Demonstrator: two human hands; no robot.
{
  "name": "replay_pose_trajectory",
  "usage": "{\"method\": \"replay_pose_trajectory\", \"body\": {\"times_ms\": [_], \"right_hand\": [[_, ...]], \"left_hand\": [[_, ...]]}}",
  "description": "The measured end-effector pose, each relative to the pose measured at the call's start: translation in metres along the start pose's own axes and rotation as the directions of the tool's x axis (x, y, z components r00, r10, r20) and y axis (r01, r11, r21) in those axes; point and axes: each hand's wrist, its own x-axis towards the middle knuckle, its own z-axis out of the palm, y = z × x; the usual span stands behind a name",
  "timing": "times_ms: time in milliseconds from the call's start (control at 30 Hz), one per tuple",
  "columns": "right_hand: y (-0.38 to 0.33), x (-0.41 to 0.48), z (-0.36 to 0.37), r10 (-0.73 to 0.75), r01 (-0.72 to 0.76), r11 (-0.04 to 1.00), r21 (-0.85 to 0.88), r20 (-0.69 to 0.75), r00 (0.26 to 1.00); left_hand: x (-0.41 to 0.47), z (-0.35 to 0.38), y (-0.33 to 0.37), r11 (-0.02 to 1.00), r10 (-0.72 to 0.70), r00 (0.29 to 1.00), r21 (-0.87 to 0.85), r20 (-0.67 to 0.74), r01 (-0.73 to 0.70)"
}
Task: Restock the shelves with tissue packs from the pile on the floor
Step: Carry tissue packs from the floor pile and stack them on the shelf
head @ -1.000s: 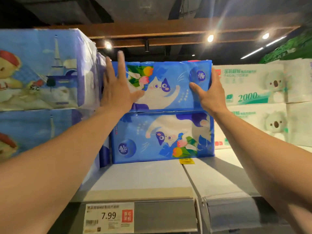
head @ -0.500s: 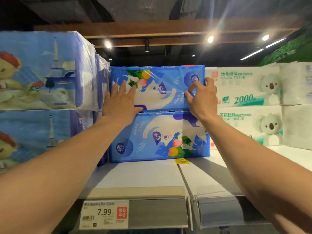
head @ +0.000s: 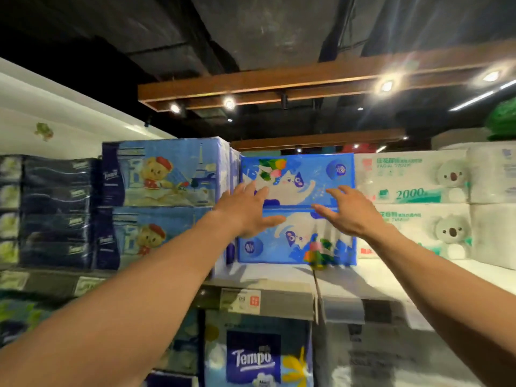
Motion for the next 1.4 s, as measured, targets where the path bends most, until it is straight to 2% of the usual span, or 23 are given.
{"method": "replay_pose_trajectory", "body": {"times_ms": [133, 233, 367, 467, 600, 800, 967, 1033, 1167, 1400], "right_hand": [[-0.026, -0.058, -0.042, -0.039, 0.046, 0.998, -0.046, 0.150, 0.988], [-0.040, -0.112, -0.075, -0.049, 0.065, 0.995, -0.074, 0.208, 0.977], [-0.049, -0.196, -0.119, 0.019, 0.014, 0.991, -0.133, 0.244, 0.969], [-0.053, -0.268, -0.149, 0.088, -0.042, 0.983, -0.176, 0.264, 0.960], [-0.048, -0.370, -0.186, 0.191, -0.125, 0.967, -0.220, 0.308, 0.932], [-0.017, -0.514, -0.254, 0.347, -0.267, 0.926, -0.266, 0.327, 0.879], [0.041, -0.621, -0.326, 0.466, -0.380, 0.868, -0.320, 0.256, 0.847], [0.071, -0.668, -0.357, 0.540, -0.447, 0.821, -0.357, 0.228, 0.810], [0.135, -0.768, -0.422, 0.681, -0.570, 0.701, -0.429, 0.163, 0.714], [0.239, -0.908, -0.539, 0.881, -0.729, 0.443, -0.521, 0.100, 0.463]], "left_hand": [[-0.045, -0.018, 0.021, 0.997, 0.034, 0.999, -0.071, 0.014, -0.033], [-0.082, -0.025, 0.037, 0.983, 0.074, 0.997, -0.170, 0.036, -0.067], [-0.144, -0.028, 0.061, 0.940, 0.141, 0.989, -0.317, 0.037, -0.122], [-0.197, -0.023, 0.083, 0.889, 0.256, 0.967, -0.390, -0.011, -0.240], [-0.271, -0.027, 0.121, 0.798, 0.400, 0.914, -0.466, -0.065, -0.382], [-0.362, -0.056, 0.204, 0.647, 0.581, 0.813, -0.585, -0.037, -0.489], [-0.408, -0.093, 0.315, 0.465, 0.735, 0.662, -0.602, -0.147, -0.650], [-0.428, -0.102, 0.371, 0.408, 0.771, 0.616, -0.615, -0.164, -0.674], [-0.479, -0.115, 0.499, 0.220, 0.838, 0.482, -0.649, -0.256, -0.728], [-0.543, -0.159, 0.716, 0.032, 0.902, 0.347, -0.761, -0.257, -0.648]]}}
